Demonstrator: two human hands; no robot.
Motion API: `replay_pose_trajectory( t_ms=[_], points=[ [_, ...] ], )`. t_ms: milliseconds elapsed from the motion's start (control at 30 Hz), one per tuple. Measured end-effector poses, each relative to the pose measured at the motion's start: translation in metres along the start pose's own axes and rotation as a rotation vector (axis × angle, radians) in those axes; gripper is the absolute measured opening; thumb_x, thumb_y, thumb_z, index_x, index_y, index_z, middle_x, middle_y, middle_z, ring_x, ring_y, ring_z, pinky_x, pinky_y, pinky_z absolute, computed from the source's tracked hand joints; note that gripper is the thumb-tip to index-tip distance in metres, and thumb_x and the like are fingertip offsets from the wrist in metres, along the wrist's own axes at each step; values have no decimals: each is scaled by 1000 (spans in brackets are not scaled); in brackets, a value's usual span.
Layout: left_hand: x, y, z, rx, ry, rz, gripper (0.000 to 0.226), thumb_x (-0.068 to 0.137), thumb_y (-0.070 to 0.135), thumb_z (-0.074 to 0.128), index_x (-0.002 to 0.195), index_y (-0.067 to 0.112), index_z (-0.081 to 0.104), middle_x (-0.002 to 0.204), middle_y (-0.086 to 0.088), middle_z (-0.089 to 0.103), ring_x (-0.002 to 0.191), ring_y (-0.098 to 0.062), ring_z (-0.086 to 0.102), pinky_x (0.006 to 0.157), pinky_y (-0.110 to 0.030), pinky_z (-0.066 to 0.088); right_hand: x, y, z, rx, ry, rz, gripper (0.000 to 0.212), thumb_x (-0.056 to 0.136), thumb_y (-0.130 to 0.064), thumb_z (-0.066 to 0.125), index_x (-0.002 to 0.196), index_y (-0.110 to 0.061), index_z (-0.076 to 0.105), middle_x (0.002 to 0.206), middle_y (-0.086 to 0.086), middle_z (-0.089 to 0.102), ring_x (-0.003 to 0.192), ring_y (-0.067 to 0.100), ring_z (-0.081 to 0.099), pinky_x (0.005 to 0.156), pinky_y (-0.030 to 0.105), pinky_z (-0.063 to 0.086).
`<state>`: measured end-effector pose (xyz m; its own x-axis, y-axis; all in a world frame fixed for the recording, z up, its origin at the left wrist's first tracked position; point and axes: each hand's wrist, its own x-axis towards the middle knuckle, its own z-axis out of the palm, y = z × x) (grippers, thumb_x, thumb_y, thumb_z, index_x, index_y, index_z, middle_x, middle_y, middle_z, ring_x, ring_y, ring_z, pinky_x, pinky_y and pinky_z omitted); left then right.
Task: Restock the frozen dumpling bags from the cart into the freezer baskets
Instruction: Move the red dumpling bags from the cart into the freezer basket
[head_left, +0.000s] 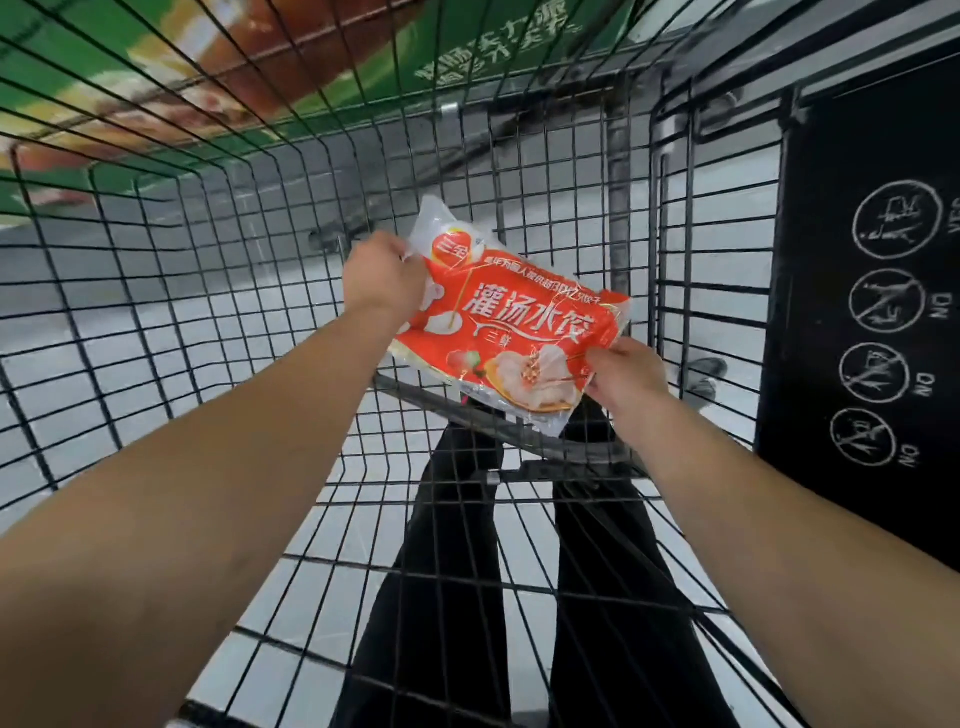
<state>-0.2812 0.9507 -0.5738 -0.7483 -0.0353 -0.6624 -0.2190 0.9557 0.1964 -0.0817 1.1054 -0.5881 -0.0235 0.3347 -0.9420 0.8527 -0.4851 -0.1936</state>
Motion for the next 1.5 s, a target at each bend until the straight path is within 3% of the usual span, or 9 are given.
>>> replay_pose_trajectory(
  t_ms=[167,367,533,633,800,967,1167,1367,1500],
  points=[
    [-6,-29,-8,-124,-122,-38,18,94,22,58,77,19,52,87,-5,59,80,-24,56,67,-32,47,-13,-2,6,125,176,19,19,96,-16,60,78,-20,66,88,3,74,91,23,71,88,46,58],
    [-48,-63,-47,-504,-231,-69,16,72,31,61,59,27,52,80,-9,62,76,-25,60,70,-53,56,-76,-32,-1,164,271,-136,26,99,-21,56,75,-22,66,80,-1,71,78,22,66,78,39,58],
    [-106,-59,-118,-725,-212,-48,12,81,22,62,69,20,60,86,-15,71,80,-29,69,71,-45,58,-153,-61,-15,170,237,-253,25,96,-11,54,74,-21,60,76,1,64,64,15,59,63,30,53],
    [-136,-71,-158,-872,-212,-69,14,87,7,61,76,14,61,74,-6,69,65,-19,64,54,-23,49,-203,-69,-22,145,199,-327,26,95,-8,55,72,-22,55,71,-4,56,59,9,52,56,23,46],
    [-193,-93,-212,-975,-102,-50,16,89,4,62,74,12,59,69,-6,62,60,-17,57,54,-24,43,-285,-61,-21,146,127,-413,17,93,-12,57,77,-19,58,76,2,60,63,16,57,62,28,49],
    [-269,-142,-250,-1023,-16,51,19,91,5,60,73,10,60,76,-12,64,65,-23,61,63,-32,48,-370,-21,-15,168,92,-560,23,93,-6,55,74,-16,59,70,1,59,57,12,54,51,22,45],
    [-345,-206,-296,-1066,105,128,11,92,11,62,83,9,68,90,-13,75,79,-28,71,73,-43,60,-465,23,4,237,78,-674,19,95,-9,56,79,-14,66,84,7,73,85,25,70,85,44,59],
    [-382,-261,-350,-1127,186,153,10,91,5,59,93,2,68,93,-16,73,79,-28,71,66,-36,57,-530,36,40,198,43,-749,16,96,-13,58,82,-15,67,91,10,74,88,29,72,85,50,59],
    [-379,-298,-380,-1170,206,154,9,93,9,62,87,8,68,89,-13,75,82,-30,73,76,-47,61,-560,35,75,156,32,-792,20,93,-13,58,76,-14,69,91,10,75,91,31,72,88,54,57]
  ],
)
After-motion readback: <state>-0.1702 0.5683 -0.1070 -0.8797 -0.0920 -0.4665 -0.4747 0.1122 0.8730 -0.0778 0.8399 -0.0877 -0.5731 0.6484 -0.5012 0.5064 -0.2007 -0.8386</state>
